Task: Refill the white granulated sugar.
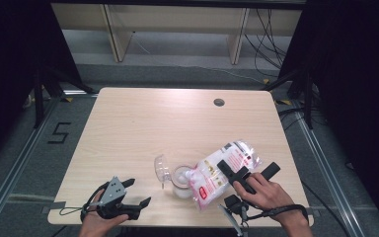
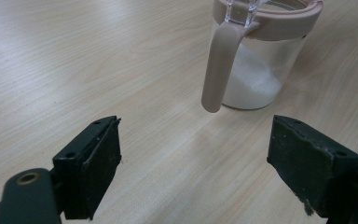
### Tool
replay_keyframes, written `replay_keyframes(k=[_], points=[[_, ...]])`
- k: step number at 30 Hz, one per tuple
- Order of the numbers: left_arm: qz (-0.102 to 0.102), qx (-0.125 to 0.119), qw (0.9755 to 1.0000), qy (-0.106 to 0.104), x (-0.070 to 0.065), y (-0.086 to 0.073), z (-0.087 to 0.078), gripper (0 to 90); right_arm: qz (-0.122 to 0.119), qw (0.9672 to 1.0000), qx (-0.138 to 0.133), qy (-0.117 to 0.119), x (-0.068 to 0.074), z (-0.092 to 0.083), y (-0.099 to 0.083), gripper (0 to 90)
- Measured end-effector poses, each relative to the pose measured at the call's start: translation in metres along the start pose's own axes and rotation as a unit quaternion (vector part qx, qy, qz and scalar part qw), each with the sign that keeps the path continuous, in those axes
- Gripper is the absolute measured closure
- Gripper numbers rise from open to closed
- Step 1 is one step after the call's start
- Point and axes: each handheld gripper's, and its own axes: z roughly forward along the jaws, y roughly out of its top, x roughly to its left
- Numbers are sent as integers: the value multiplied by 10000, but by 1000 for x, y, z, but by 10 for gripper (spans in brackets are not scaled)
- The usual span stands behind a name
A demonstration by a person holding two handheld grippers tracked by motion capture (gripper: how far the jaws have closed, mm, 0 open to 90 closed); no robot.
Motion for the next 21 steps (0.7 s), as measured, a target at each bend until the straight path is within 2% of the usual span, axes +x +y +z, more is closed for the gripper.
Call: replay_keyframes(k=[5, 10, 11, 18, 19, 21], points=[[-13, -17, 10000, -59, -1, -1, 1, 166, -64, 9999, 49, 101, -1, 2, -1, 751], [-17, -11, 10000, -1, 0, 0, 0, 166, -114, 9999, 41, 50, -1, 1, 0, 753], [-4, 9, 10000, -53, 0, 0, 0, 166, -114, 9999, 40, 48, -1, 1, 0, 753], [-39, -53, 10000, -36, 0, -1, 1, 166, -117, 9999, 37, 71, -1, 1, 0, 754], [-25, -34, 10000, -34, 0, -1, 1, 166, -114, 9998, 30, 130, -1, 2, 0, 754], [-1, -12, 10000, -36, 0, 0, 1, 166, -113, 9999, 20, 67, -1, 1, 0, 755]])
